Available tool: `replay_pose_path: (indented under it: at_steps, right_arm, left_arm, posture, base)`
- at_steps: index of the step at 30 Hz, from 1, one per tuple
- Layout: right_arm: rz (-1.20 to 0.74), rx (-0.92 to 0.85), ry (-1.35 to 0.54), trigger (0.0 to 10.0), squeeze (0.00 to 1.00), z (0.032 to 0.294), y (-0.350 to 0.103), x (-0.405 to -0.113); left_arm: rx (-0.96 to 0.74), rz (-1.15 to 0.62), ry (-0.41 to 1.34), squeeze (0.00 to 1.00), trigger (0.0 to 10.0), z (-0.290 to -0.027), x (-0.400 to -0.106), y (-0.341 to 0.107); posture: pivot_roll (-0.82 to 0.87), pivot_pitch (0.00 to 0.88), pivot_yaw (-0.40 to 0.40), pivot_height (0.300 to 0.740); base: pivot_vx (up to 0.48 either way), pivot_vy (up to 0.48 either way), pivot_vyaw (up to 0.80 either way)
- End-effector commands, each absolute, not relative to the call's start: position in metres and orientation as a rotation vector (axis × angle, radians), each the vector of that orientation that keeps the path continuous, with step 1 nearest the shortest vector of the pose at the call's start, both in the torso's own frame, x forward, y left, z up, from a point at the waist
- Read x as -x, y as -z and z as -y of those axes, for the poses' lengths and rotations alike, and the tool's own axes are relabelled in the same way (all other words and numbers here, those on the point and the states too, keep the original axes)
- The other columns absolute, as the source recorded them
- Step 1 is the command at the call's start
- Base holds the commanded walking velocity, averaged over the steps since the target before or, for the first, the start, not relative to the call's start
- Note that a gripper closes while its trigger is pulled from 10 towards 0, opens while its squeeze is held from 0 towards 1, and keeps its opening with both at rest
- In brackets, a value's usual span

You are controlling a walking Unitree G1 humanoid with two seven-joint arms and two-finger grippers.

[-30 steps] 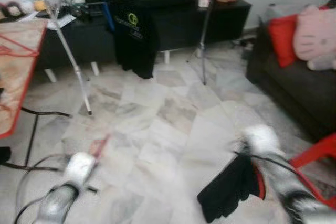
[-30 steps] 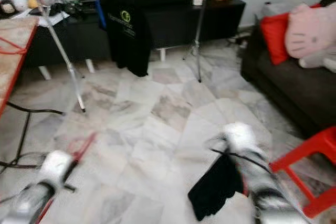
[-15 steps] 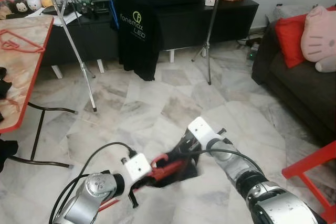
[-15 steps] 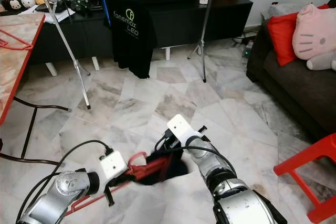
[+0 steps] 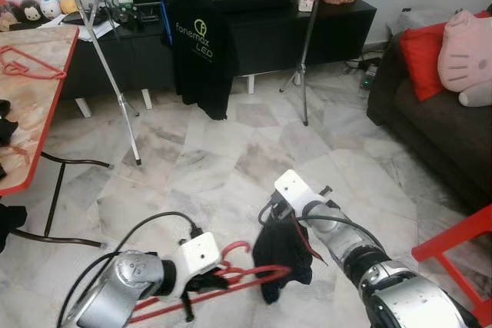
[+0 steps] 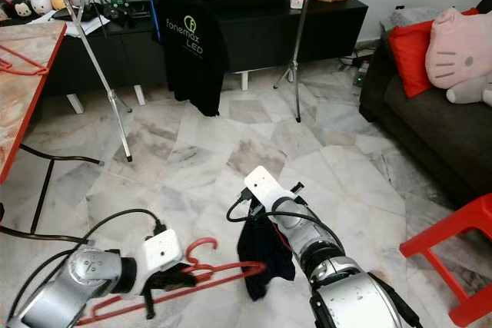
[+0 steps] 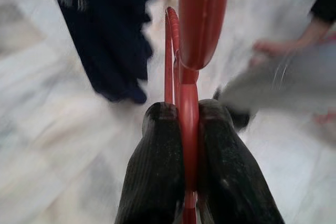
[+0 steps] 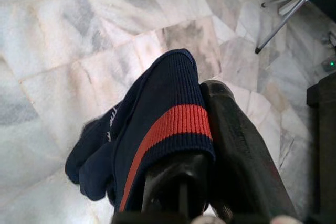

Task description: Hang hanger

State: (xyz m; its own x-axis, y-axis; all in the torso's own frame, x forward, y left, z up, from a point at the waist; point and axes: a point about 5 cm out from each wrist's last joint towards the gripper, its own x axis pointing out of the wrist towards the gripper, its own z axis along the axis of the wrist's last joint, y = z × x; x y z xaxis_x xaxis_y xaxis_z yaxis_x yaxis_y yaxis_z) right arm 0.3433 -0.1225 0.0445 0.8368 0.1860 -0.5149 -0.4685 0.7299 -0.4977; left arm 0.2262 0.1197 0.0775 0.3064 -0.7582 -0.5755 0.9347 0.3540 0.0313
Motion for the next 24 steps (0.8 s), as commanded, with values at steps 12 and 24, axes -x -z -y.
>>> replay_pose_path:
  at_steps: [12,24]
  right_arm:
    - [-0.471,0.665,-0.379,10.0,0.0,0.118,-0.04,-0.34]
    - [-0.475,0.663,-0.378,10.0,0.0,0.122,-0.04,-0.34]
  left_arm:
    - [-0.36,-0.406,1.081,0.0,10.0,-0.103,-0.238,-0.095]
    - [-0.39,-0.405,1.007,0.0,10.0,-0.105,-0.244,-0.093]
  posture:
    - [0.03,0.0,-0.051,0.74]
    - [0.02,0.0,-0.053,0.74]
  base:
    - [0.0,0.0,0.0]
    - [0.0,0.0,0.0]
